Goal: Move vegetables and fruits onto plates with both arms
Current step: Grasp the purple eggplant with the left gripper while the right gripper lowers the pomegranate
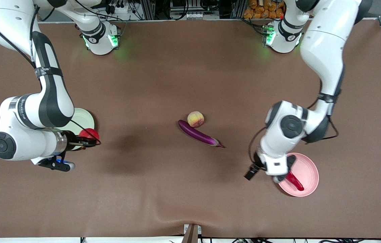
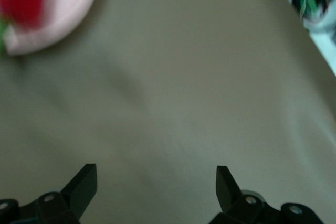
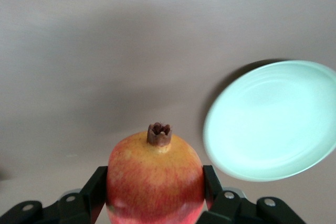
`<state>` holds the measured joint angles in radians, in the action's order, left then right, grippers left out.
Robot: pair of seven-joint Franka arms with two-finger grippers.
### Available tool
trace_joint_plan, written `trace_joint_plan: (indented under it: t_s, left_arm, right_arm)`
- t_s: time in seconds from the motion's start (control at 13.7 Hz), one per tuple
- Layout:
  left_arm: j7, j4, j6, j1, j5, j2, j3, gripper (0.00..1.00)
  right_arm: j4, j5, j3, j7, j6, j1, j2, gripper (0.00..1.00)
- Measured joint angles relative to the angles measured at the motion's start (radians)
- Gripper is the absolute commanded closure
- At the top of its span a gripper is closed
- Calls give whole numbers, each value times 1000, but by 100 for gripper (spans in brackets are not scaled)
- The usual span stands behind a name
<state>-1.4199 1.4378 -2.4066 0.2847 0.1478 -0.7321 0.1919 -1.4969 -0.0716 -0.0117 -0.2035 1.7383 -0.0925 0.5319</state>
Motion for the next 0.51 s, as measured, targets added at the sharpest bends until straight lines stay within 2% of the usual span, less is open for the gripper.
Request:
trace_joint_plan:
  t_s: [0.15,0.29,0.37,0.51]
  left_arm:
    - [-166,5,5,104,0,-2,-2,0]
    - [-280,10,9,198,0,-13,-10,0]
    - [-321,12,10,234,0,-23,-14,0]
    - [-376,15,10,287,0,-53,-32,0]
  right_arm:
    - [-226,23,-1,104,160,28,-87,100]
    - [-419,32,-4,212,265,77,-169,100]
    - [-496,33,-13,266,304,103,-203,100]
    - [-613,34,-71,387,387,130,-249,100]
